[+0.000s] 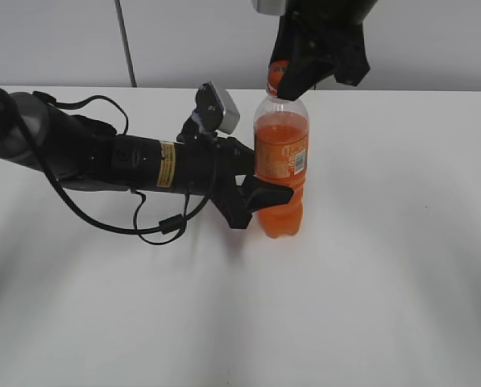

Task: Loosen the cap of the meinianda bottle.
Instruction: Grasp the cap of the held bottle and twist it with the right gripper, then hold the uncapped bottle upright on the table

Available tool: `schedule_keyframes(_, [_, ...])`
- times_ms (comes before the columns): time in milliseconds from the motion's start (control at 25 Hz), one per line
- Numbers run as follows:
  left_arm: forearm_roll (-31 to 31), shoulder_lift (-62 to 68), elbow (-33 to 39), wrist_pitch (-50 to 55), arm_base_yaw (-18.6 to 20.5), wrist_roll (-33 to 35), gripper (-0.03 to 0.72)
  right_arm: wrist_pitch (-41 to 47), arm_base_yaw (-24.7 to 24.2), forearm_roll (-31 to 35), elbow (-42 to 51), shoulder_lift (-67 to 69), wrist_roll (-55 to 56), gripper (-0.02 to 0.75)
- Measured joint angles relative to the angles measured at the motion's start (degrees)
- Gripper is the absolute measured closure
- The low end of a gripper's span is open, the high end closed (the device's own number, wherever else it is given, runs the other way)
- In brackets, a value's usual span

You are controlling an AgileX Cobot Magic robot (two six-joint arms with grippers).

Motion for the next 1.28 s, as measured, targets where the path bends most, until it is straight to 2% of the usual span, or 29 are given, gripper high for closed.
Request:
schedule_keyframes(280, [0.0, 0.0, 0.0, -0.1, 0.0, 0.4, 0.286, 0.0, 0.0, 2.0, 0.1, 0.0, -6.6, 0.463])
schedule_keyframes(600, [-0.2, 0.0, 0.0, 0.0, -0.1, 0.3, 0.286, 0.1, 0.1, -1.4, 0.1, -1.2, -7.2, 0.465])
schedule_keyframes(920, [-0.2, 0.0, 0.0, 0.0, -0.1, 0.1, 0.286, 0.1, 0.1, -1.9, 0.1, -2.2, -6.5, 0.465])
schedule_keyframes(1080, [-0.2, 0.0, 0.0, 0.0, -0.1, 0.1, 0.286, 0.1, 0.1, -2.5, 0.1, -4.8, 0.5, 0.465])
schedule_keyframes(1280, [-0.2, 0.0, 0.0, 0.1, -0.1, 0.1, 0.286, 0.1, 0.1, -9.7, 0.1, -8.9, 26.2, 0.465])
